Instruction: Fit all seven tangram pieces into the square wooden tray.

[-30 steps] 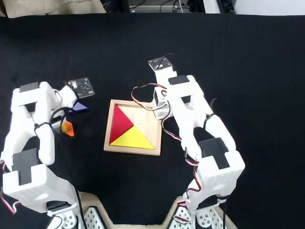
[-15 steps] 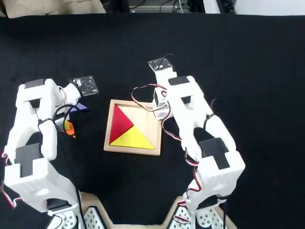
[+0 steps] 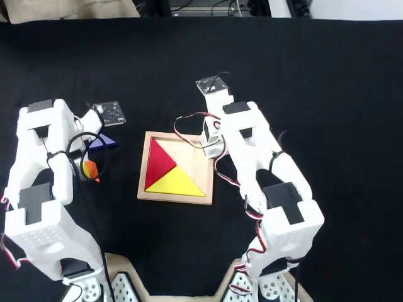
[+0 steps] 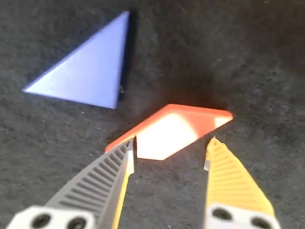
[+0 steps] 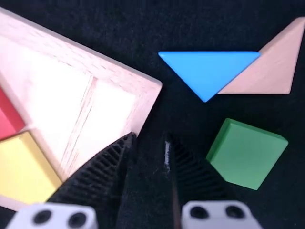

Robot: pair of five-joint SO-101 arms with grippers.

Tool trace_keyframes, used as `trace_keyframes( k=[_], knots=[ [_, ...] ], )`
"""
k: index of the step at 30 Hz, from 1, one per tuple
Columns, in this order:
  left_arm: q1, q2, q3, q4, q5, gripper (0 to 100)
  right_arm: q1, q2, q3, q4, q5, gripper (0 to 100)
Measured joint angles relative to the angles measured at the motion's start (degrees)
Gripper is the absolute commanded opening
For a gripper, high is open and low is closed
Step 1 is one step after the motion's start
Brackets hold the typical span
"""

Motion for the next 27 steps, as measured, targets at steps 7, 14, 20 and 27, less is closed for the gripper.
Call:
trace_keyframes(
  k=[7,14,20,27],
  knots=[
    [0.00,0.62,0.00,-3.34,0.00,24,0.00,0.00,0.00,0.00,0.09,10.0],
    [0.18,3.87,-1.05,-4.40,0.00,24,0.00,0.00,0.00,0.00,0.09,10.0],
    [0.18,6.95,-2.73,-4.57,0.00,24,0.00,0.00,0.00,0.00,0.09,10.0],
    [0.18,7.03,-2.90,-4.22,0.00,12,0.00,0.00,0.00,0.00,0.09,10.0]
  ],
)
